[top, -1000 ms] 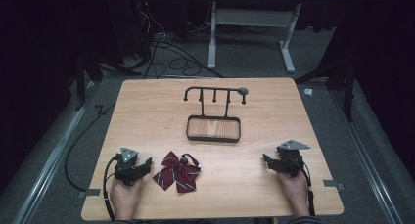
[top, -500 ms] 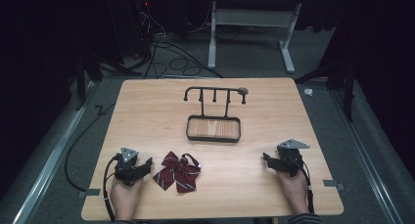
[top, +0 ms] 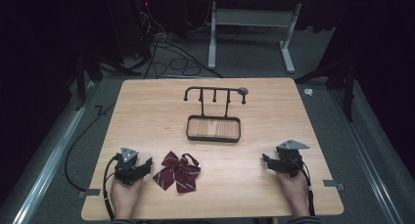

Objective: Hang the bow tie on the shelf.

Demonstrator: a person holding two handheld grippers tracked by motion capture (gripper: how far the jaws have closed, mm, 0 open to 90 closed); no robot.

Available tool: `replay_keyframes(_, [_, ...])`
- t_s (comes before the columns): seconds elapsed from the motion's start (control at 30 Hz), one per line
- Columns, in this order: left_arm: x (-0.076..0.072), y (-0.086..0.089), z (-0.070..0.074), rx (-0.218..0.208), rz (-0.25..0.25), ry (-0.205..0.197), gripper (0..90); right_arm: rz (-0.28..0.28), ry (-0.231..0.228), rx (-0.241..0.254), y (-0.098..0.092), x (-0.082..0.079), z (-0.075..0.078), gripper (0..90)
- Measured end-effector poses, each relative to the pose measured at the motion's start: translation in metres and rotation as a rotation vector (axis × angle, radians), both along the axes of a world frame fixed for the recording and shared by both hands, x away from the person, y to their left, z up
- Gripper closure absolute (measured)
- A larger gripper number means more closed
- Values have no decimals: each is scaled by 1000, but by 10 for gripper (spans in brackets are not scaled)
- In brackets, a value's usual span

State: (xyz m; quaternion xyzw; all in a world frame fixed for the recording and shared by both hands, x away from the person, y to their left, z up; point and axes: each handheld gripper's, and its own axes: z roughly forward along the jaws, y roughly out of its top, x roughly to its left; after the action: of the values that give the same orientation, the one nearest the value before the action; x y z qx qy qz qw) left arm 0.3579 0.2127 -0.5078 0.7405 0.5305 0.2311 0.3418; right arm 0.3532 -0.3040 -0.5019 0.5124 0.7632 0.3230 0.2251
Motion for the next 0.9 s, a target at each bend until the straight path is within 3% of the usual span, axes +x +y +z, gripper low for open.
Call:
replay_keyframes(0.17, [0, 0, 0, 0, -5, 3, 373, -1, 0, 2, 0, 0, 0, 343])
replay_keyframes(0.6, [-5, 6, 8, -79, 1, 1, 378, 2, -2, 0, -1, 0, 0, 343])
replay_keyframes(0.9, [-8, 9, 13, -108, -7, -8, 398, 2, -2, -1, 0, 0, 0, 342])
